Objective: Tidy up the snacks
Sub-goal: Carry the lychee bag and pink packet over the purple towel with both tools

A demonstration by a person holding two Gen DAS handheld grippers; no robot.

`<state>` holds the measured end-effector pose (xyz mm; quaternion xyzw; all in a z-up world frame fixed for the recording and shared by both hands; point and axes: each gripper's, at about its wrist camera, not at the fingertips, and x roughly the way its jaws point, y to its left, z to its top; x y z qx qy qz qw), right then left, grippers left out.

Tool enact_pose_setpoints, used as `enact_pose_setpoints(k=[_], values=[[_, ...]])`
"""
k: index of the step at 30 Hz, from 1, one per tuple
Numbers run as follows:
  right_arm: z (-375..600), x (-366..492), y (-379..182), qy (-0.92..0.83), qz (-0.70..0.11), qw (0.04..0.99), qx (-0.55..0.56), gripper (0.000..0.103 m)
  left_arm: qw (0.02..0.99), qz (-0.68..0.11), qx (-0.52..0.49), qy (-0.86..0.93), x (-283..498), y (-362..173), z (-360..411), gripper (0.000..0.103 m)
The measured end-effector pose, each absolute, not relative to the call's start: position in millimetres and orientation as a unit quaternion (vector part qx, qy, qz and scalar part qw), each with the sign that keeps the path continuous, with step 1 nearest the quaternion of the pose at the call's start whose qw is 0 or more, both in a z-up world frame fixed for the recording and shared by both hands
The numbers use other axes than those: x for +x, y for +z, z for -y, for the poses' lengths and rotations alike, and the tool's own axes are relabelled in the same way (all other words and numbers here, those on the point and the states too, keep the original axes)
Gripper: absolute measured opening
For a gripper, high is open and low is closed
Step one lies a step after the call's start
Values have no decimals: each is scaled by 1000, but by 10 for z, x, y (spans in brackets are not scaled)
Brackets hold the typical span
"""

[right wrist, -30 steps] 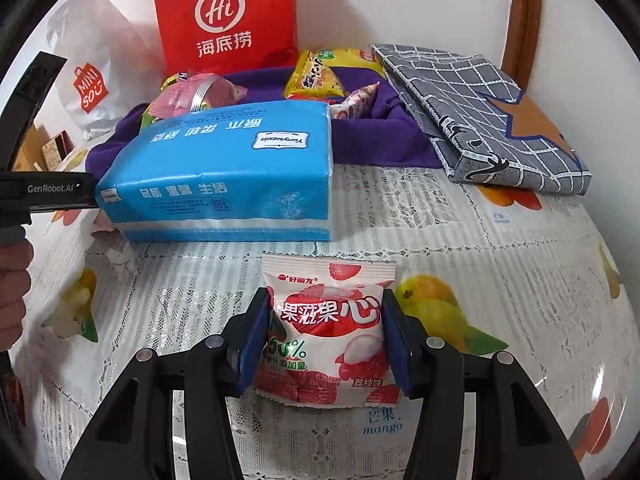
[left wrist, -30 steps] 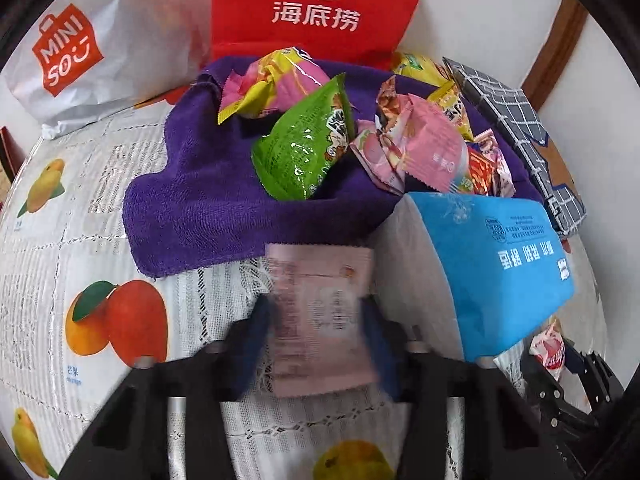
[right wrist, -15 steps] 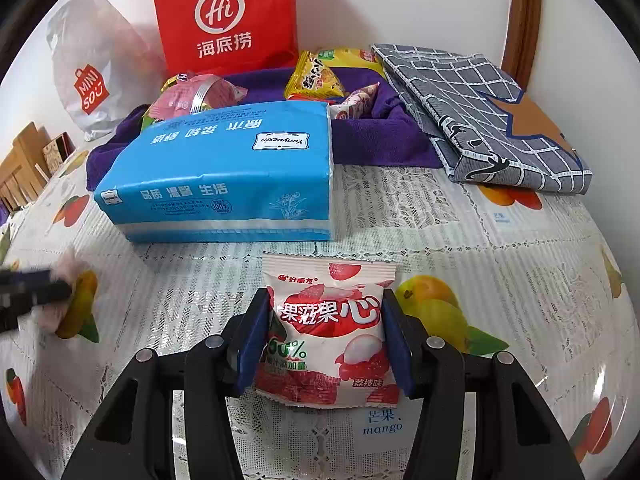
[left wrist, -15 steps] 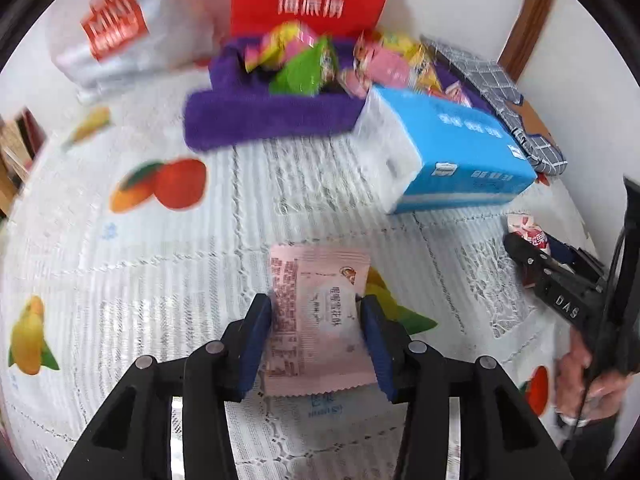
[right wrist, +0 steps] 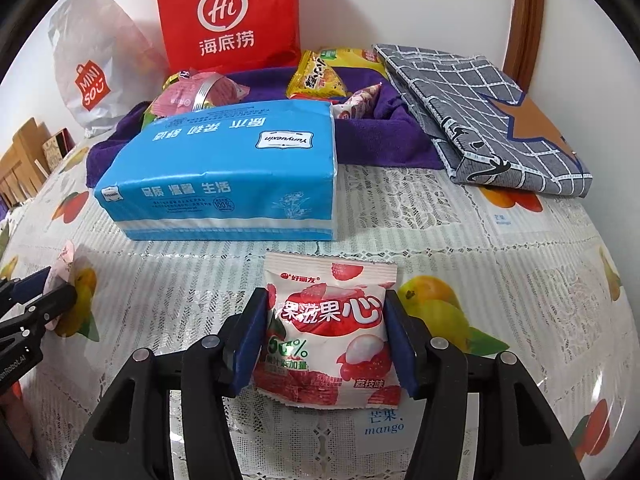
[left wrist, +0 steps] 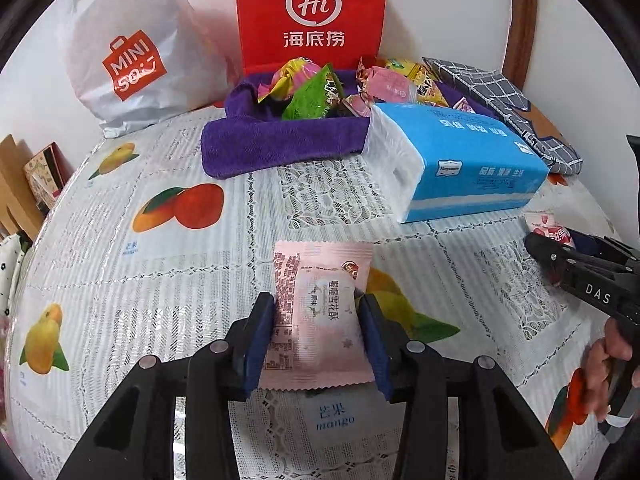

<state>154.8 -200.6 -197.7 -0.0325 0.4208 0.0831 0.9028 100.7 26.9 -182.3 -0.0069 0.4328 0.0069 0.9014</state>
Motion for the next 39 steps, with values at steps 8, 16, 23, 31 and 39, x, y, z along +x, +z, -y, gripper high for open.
enact_pose_setpoints(k=[8,16,23,31,39], values=[[2001,1550,-1982,84,-421,903,-33,57,902,-432,-7,8,1005,-1827,-260,43],[2013,1548,-1987,85,-420,903,-31,57,901,-434,-4,3,1012,-1850,-237,50],[2013,1545,-1989,85,-420,903,-33,57,901,-434,-4,4,1016,-1849,-242,52],[1999,1521,-1982,85,-419,903,-40,56,901,-434,-1,5,1016,-1852,-244,52],[2001,1517,-1982,87,-419,903,-38,56,901,-433,-2,6,1012,-1852,-245,50]])
